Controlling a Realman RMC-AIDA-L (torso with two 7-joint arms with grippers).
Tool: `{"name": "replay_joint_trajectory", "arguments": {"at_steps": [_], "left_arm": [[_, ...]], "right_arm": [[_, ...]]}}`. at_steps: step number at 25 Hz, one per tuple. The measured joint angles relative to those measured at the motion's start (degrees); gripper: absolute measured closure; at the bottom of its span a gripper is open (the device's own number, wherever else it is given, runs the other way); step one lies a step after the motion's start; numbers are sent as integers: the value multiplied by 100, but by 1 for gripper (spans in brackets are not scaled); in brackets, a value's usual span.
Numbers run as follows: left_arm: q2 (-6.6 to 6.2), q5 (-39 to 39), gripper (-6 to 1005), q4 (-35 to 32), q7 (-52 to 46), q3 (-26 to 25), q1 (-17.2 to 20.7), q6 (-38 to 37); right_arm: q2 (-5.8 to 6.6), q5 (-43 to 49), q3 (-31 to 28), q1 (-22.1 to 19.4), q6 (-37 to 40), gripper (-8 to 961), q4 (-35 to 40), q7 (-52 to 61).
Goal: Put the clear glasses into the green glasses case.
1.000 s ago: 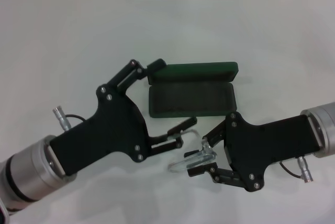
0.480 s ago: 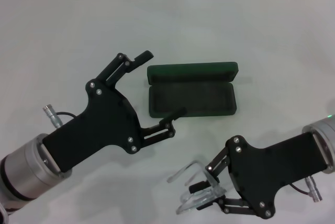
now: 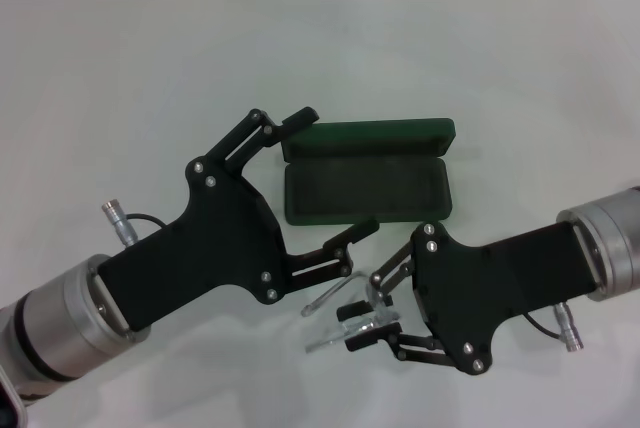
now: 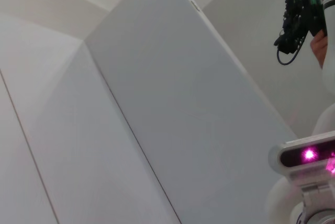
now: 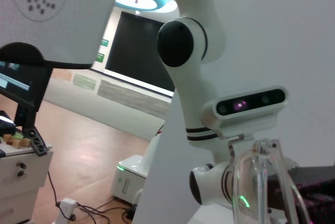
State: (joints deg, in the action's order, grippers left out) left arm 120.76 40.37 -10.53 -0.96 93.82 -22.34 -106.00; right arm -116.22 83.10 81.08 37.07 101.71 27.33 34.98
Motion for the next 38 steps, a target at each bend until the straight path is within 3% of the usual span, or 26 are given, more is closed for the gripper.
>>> {"name": "replay_joint_trajectory", "arguments": {"at_steps": [38], "left_arm": [[-7, -124, 124, -20, 0, 326, -48, -35]], "right_arm": [[0, 9, 113, -96, -234, 826, 80, -77]]}}
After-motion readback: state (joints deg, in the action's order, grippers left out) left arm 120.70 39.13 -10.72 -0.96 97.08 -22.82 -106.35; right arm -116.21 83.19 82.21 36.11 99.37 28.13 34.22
